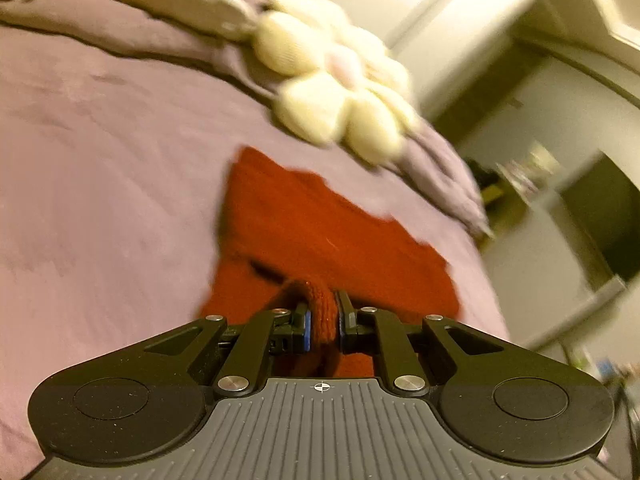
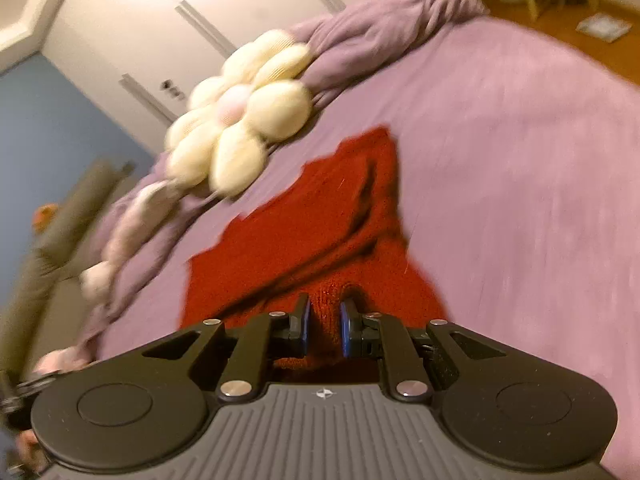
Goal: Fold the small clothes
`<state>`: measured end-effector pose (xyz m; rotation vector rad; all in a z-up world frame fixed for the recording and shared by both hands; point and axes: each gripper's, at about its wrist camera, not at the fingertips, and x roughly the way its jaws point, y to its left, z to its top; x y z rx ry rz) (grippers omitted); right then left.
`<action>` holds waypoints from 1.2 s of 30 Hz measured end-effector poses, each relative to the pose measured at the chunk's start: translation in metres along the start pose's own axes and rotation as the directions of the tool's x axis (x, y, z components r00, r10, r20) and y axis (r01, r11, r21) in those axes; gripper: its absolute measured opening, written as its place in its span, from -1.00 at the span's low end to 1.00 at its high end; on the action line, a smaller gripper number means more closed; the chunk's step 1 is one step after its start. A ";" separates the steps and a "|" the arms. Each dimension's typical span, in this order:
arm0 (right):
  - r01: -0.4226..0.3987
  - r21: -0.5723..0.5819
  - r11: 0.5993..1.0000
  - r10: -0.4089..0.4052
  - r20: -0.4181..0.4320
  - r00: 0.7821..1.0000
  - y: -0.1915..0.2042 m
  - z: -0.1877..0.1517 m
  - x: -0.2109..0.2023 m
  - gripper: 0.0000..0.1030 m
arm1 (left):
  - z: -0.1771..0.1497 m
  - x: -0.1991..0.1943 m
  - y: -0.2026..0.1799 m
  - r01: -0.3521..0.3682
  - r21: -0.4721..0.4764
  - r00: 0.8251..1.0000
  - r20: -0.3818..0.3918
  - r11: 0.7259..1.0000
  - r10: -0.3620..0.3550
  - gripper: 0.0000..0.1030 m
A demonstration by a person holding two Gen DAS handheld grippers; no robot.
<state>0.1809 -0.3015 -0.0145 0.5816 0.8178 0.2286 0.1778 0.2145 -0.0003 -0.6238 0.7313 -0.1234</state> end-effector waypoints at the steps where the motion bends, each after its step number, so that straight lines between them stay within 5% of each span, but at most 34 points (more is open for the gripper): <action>1: 0.033 -0.002 0.999 -0.033 0.016 0.999 0.001 0.005 0.009 -0.74 | 0.003 0.010 0.004 -0.038 -0.023 0.999 0.010 0.999 0.038 -0.73; 6: 0.215 -0.020 0.976 -0.213 0.073 0.974 -0.005 0.019 0.045 -0.60 | 0.004 0.045 0.026 -0.188 -0.077 0.982 0.019 0.979 0.190 -0.55; 8: 0.270 -0.056 0.961 -0.261 0.125 0.957 -0.008 0.016 0.045 -0.45 | 0.001 0.043 0.032 -0.177 -0.048 0.983 0.049 0.983 0.179 -0.13; 9: 0.295 -0.079 0.952 -0.282 0.147 0.948 -0.010 0.015 0.043 -0.42 | -0.002 0.042 0.036 -0.166 -0.029 0.984 0.059 0.986 0.168 -0.08; 14: 0.197 -0.236 0.952 -0.189 0.055 0.980 -0.023 0.008 0.056 0.23 | -0.009 0.045 0.061 -0.068 0.010 0.998 0.018 0.998 0.068 0.47; 16: 0.194 -0.306 0.932 -0.195 0.027 0.980 -0.021 0.005 0.066 0.43 | -0.013 0.050 0.065 -0.066 0.017 0.998 0.005 0.998 0.066 0.53; 21: 0.173 -0.332 0.927 -0.172 0.032 0.985 -0.017 0.007 0.086 0.48 | -0.012 0.078 0.062 -0.032 0.038 0.998 -0.046 0.999 0.033 0.53; 24: 0.173 -0.357 0.918 -0.167 0.047 0.985 -0.010 0.013 0.099 0.32 | -0.009 0.091 0.056 -0.021 0.042 0.997 -0.077 0.999 0.024 0.39; 28: 0.185 -0.401 0.897 -0.179 0.053 0.982 -0.002 0.010 0.106 -0.42 | -0.010 0.098 0.047 -0.081 0.094 0.992 -0.088 0.992 0.090 -0.49; 29: 0.183 -0.408 0.895 -0.176 0.054 0.983 0.000 0.009 0.105 -0.67 | -0.010 0.096 0.045 -0.080 0.109 0.992 -0.085 0.991 0.089 -0.57; 32: 0.190 -0.447 0.874 -0.176 0.075 0.982 0.008 0.003 0.099 -0.88 | -0.012 0.084 0.037 -0.067 0.137 0.995 -0.063 0.988 0.076 -0.69; 36: 0.154 -0.514 0.844 -0.102 0.127 0.987 0.030 0.001 0.065 -0.89 | -0.002 0.047 0.009 0.002 0.226 1.000 -0.008 0.974 0.000 -0.71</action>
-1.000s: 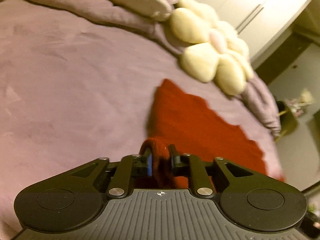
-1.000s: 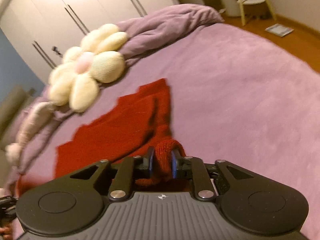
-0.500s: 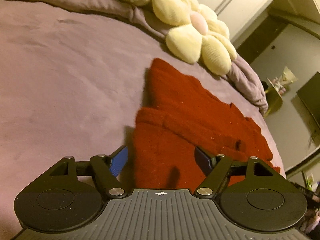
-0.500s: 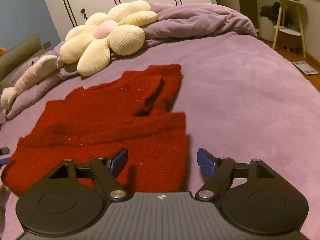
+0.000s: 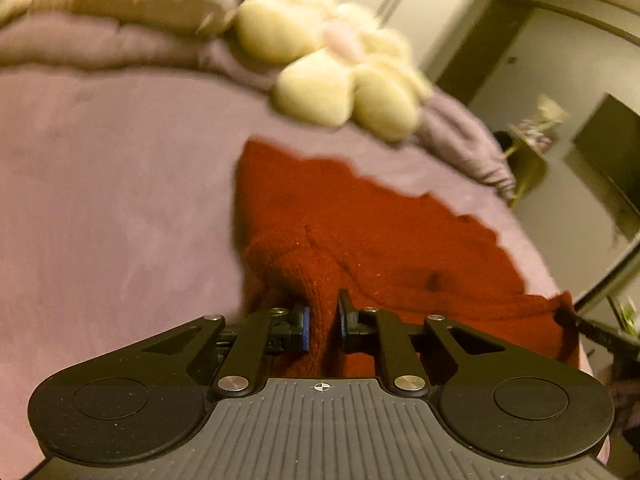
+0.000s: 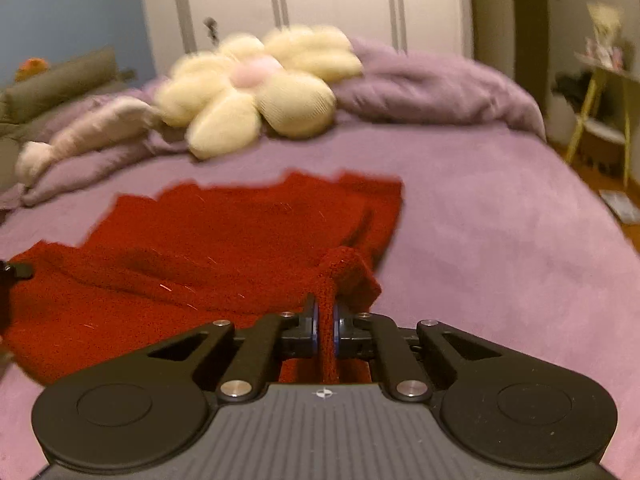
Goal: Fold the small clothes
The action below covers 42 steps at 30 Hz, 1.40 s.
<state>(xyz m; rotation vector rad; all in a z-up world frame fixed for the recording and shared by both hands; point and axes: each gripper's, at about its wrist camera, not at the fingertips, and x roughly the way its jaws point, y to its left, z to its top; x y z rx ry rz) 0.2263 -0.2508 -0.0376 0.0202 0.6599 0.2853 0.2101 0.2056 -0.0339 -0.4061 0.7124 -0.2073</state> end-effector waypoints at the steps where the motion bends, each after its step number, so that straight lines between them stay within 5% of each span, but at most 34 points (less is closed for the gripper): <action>1: -0.012 -0.011 1.000 0.013 0.031 0.999 0.003 0.005 -0.010 -0.90 | 0.007 -0.012 -0.007 0.021 0.016 0.999 0.027 1.000 -0.021 -0.72; 4: -0.034 -0.031 0.999 0.039 0.147 0.988 0.009 0.029 -0.039 -0.90 | 0.033 -0.041 -0.029 0.064 0.070 0.989 0.131 0.995 -0.073 -0.72; 9: 0.036 0.028 0.999 -0.042 0.256 0.966 0.003 0.070 -0.025 -0.90 | 0.073 -0.032 -0.041 -0.012 0.112 0.971 0.240 0.994 -0.016 -0.71; 12: 0.084 0.078 0.993 -0.099 0.211 0.973 -0.007 0.080 0.015 -0.89 | 0.079 0.011 -0.026 -0.114 0.096 0.974 0.207 0.989 0.092 -0.68; 16: 0.097 0.136 0.986 -0.101 0.021 0.995 -0.023 0.064 0.078 -0.84 | 0.060 0.077 0.006 -0.162 0.010 0.987 0.003 0.987 0.162 -0.42; 18: 0.109 0.133 0.985 -0.104 -0.044 0.994 -0.026 0.053 0.095 -0.70 | 0.050 0.090 0.014 -0.184 0.007 0.983 -0.025 0.983 0.184 -0.20; 20: 0.096 0.131 0.987 -0.089 -0.059 0.994 -0.027 0.049 0.101 -0.15 | 0.045 0.096 0.024 -0.163 -0.019 0.986 -0.027 0.986 0.163 0.16; 22: 0.107 0.125 0.986 -0.101 -0.052 0.994 -0.029 0.045 0.100 0.11 | 0.043 0.098 0.035 -0.134 -0.080 0.990 -0.046 0.988 0.130 0.33; 25: 0.093 0.165 0.982 -0.082 -0.072 0.994 -0.035 0.042 0.104 0.11 | 0.040 0.102 0.042 -0.099 -0.122 0.994 -0.060 0.988 0.093 0.18; 27: 0.068 0.203 0.977 -0.051 -0.086 0.995 -0.041 0.039 0.107 -0.31 | 0.040 0.104 0.040 -0.114 -0.106 0.992 -0.061 0.988 0.108 -0.41; 28: 0.060 0.204 0.977 -0.045 -0.078 0.996 -0.040 0.039 0.106 -0.72 | 0.043 0.105 0.038 -0.134 -0.091 0.990 -0.056 0.987 0.129 -0.65; 31: 0.130 0.048 0.990 -0.129 -0.033 0.991 -0.015 0.048 0.096 -0.84 | 0.049 0.087 0.029 -0.126 -0.052 0.992 -0.018 0.991 0.125 -0.73; 36: 0.152 -0.098 0.984 -0.135 0.161 0.978 0.018 0.078 0.053 -0.85 | 0.091 0.042 0.005 -0.086 0.005 0.988 0.129 0.996 0.085 -0.76; 42: 0.250 -0.023 0.968 -0.237 0.236 0.942 0.027 0.135 0.092 -0.85 | 0.147 0.077 -0.018 -0.279 0.041 0.928 0.270 0.959 0.258 -0.76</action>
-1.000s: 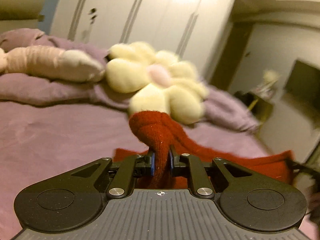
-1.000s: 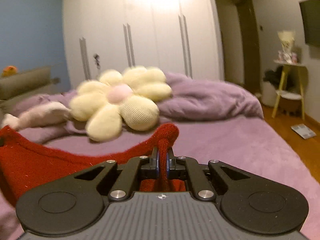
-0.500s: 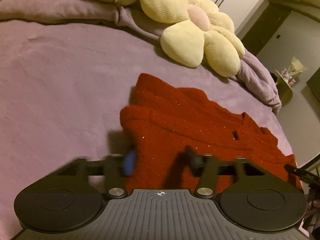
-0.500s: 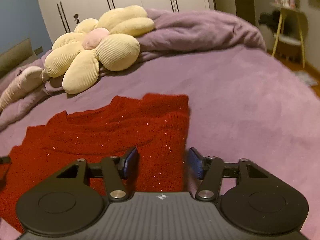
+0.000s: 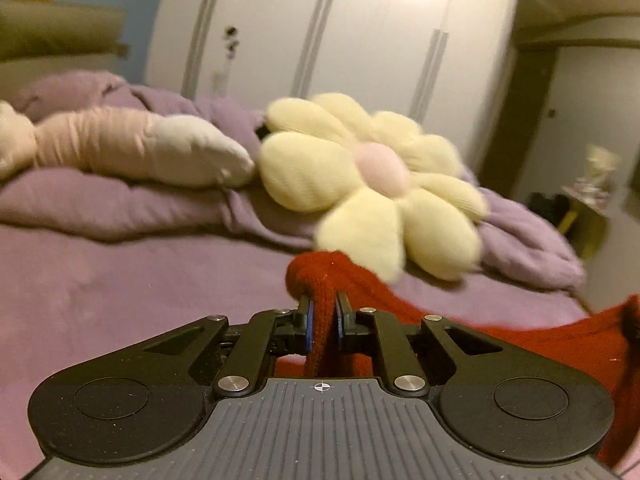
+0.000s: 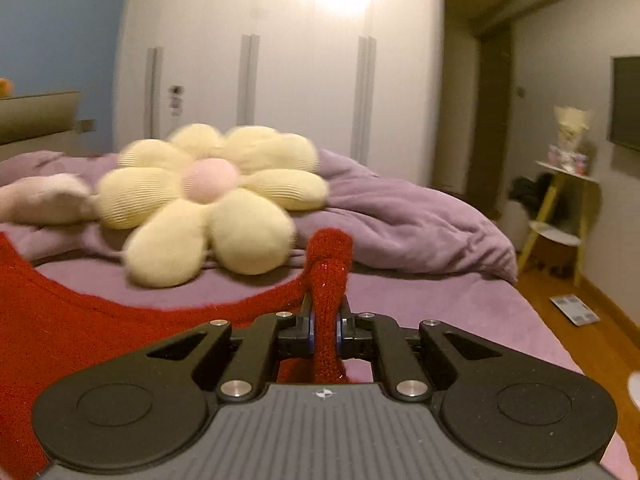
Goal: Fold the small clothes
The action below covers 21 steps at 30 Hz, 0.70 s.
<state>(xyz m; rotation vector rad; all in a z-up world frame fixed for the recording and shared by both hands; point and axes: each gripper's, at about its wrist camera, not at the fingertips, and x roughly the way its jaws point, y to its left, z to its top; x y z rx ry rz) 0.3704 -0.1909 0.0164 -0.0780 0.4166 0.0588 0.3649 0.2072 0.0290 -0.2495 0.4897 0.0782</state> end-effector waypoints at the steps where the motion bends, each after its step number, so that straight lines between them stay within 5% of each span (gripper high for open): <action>1: 0.016 0.016 1.000 -0.016 -0.011 1.000 0.002 0.000 0.016 -0.85 | -0.002 0.015 -0.004 -0.032 0.013 0.999 -0.007 0.999 0.032 -0.75; 8: 0.097 0.106 0.990 -0.077 -0.176 0.981 0.003 -0.040 0.097 -0.84 | -0.056 0.096 -0.011 -0.158 0.061 0.974 -0.156 0.985 0.166 -0.69; 13: 0.133 0.061 0.989 -0.115 -0.240 0.964 0.003 -0.067 0.117 -0.80 | -0.080 0.105 0.002 -0.222 0.058 0.961 -0.157 0.973 0.228 -0.22; 15: 0.143 0.058 0.988 -0.125 -0.248 0.961 0.003 -0.071 0.123 -0.60 | -0.082 0.102 0.007 -0.239 0.033 0.958 -0.153 0.971 0.241 0.06; 17: 0.174 0.065 0.983 -0.151 -0.266 0.952 -0.001 -0.071 0.124 -0.22 | -0.079 0.092 0.011 -0.244 0.003 0.960 -0.139 0.970 0.242 0.10; 19: 0.202 0.101 0.974 -0.174 -0.234 0.956 -0.004 -0.063 0.112 -0.22 | -0.072 0.074 0.003 -0.248 0.030 0.965 -0.081 0.968 0.250 0.11; 21: 0.175 0.122 0.977 -0.157 -0.142 0.977 0.002 -0.059 0.089 -0.22 | -0.069 0.053 -0.016 -0.176 0.069 0.984 -0.028 0.982 0.178 0.22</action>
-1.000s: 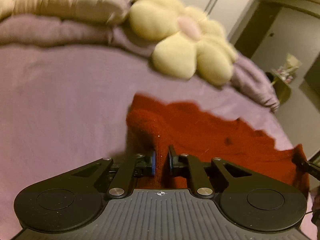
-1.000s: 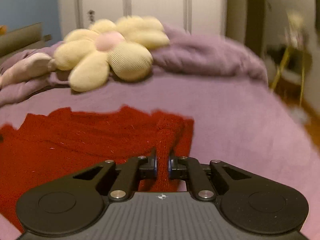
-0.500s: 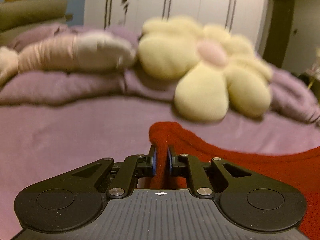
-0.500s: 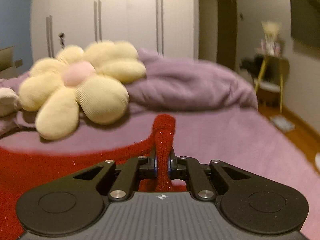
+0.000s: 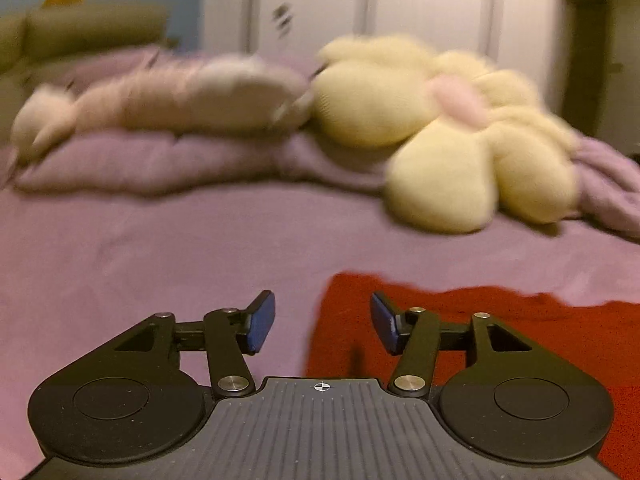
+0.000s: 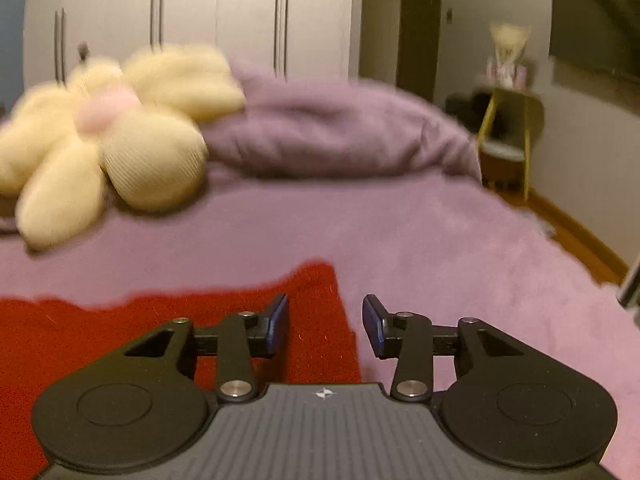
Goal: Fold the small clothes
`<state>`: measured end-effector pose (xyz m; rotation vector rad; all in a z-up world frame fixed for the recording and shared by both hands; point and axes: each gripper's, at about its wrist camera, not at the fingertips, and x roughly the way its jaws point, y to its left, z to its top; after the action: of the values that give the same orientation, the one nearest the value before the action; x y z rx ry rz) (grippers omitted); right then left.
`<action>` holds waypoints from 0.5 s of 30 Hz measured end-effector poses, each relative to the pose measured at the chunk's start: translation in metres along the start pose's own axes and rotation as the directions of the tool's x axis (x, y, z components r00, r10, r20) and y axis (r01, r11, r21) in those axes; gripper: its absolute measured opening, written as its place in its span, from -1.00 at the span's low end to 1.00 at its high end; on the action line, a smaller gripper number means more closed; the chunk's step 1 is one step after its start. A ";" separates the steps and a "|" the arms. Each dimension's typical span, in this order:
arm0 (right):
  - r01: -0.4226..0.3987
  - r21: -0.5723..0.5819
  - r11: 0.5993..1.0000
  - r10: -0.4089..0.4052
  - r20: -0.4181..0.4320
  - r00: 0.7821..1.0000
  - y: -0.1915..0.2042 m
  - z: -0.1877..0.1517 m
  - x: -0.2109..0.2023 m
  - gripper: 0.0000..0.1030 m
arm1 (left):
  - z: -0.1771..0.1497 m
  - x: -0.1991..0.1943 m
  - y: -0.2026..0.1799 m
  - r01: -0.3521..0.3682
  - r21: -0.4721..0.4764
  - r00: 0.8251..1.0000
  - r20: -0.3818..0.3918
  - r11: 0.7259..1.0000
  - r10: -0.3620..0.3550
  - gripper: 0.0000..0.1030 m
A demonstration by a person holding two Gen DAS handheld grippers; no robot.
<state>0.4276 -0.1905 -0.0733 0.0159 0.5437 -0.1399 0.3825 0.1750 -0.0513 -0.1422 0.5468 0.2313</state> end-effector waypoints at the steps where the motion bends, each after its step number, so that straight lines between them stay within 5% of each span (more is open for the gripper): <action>1: -0.055 0.000 0.998 0.055 0.023 0.998 0.006 -0.001 -0.012 -0.22 | 0.000 -0.009 -0.007 0.061 -0.013 0.998 0.010 0.998 -0.061 0.46; 2: -0.162 0.007 0.987 0.162 0.020 0.987 0.015 -0.006 -0.023 -0.22 | -0.001 -0.016 -0.014 0.136 -0.043 0.991 0.016 0.990 -0.136 0.67; 4: -0.356 0.005 0.935 0.356 -0.013 0.935 0.036 -0.018 -0.038 -0.24 | -0.007 -0.018 -0.033 0.253 -0.076 0.967 -0.017 0.965 -0.255 0.73; 6: -0.447 -0.052 0.893 0.445 -0.056 0.894 0.063 -0.034 -0.046 -0.24 | -0.018 -0.008 -0.053 0.270 -0.072 0.960 -0.056 0.960 -0.274 0.73; 11: -0.363 -0.262 0.894 0.362 -0.054 0.930 0.094 -0.063 -0.037 -0.21 | -0.041 0.025 -0.068 0.178 -0.060 0.978 -0.099 0.982 -0.183 0.72; 15: -0.243 -0.205 0.948 0.244 -0.020 0.970 0.055 -0.044 -0.013 -0.21 | -0.048 0.025 -0.066 0.120 0.066 0.993 -0.032 0.991 -0.118 0.72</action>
<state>0.4014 -0.1326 -0.1058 -0.1197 0.5441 0.1583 0.3961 0.1062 -0.1006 -0.1114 0.5712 0.0946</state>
